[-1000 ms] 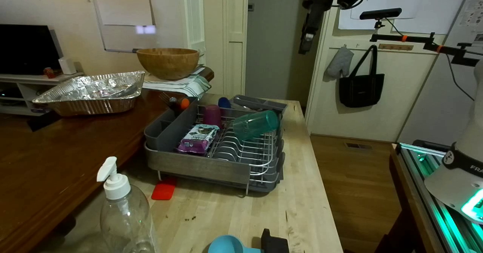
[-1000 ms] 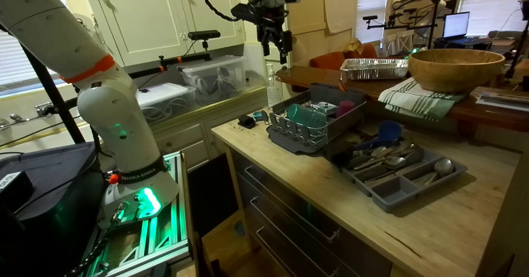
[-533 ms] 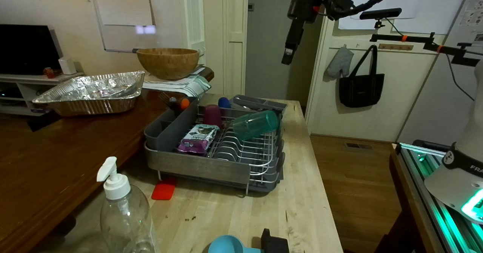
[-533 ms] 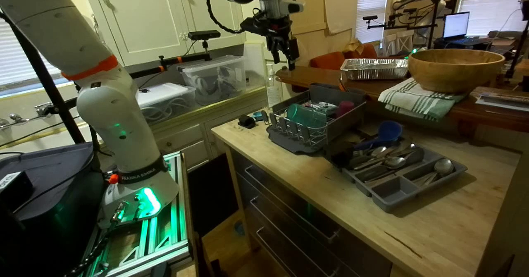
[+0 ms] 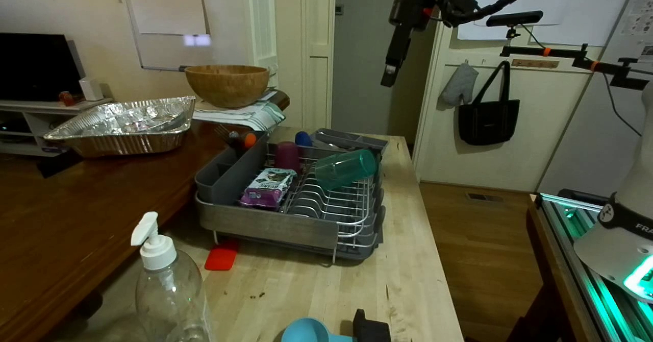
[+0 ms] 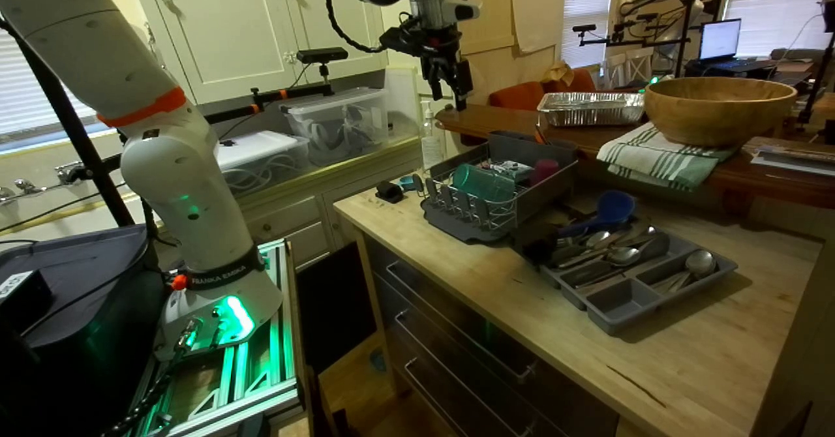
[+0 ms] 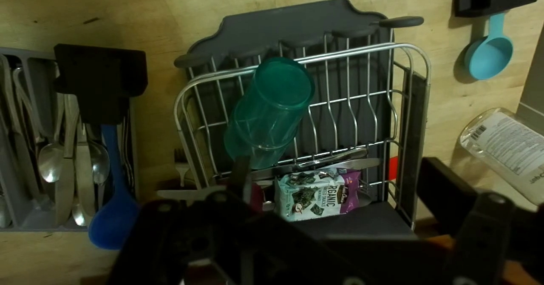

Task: Put the cup on the table

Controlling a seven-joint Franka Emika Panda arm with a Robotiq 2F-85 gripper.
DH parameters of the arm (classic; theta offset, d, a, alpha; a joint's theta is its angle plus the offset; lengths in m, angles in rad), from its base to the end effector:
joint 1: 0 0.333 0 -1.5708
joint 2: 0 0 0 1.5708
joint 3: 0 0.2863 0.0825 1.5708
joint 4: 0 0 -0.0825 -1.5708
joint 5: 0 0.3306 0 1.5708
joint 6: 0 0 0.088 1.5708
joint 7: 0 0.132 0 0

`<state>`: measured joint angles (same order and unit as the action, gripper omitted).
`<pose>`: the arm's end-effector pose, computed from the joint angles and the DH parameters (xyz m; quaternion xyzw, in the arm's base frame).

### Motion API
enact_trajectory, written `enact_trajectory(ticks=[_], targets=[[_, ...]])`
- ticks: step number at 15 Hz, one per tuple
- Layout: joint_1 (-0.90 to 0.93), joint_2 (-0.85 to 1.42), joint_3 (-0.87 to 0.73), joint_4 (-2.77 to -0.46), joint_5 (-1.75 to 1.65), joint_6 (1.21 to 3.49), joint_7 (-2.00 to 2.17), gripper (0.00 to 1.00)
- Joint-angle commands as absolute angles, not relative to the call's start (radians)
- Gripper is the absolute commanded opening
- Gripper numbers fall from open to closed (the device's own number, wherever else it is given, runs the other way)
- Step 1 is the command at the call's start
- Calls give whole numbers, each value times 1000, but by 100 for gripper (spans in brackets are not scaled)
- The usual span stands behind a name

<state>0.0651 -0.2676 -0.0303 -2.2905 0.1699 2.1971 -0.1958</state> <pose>0.4466 0.0245 0.4467 -0.9907 -0.0711 -0.0923 0.0696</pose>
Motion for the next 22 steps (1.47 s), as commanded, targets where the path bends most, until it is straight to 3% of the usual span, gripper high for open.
enact_trajectory(ticks=[1,10,22], targets=[[61,-267,-26,-2288,171,2194,-196,100],[58,-265,18,-2380,84,2352,-140,100],[64,-254,9,-2351,104,2310,-164,100]])
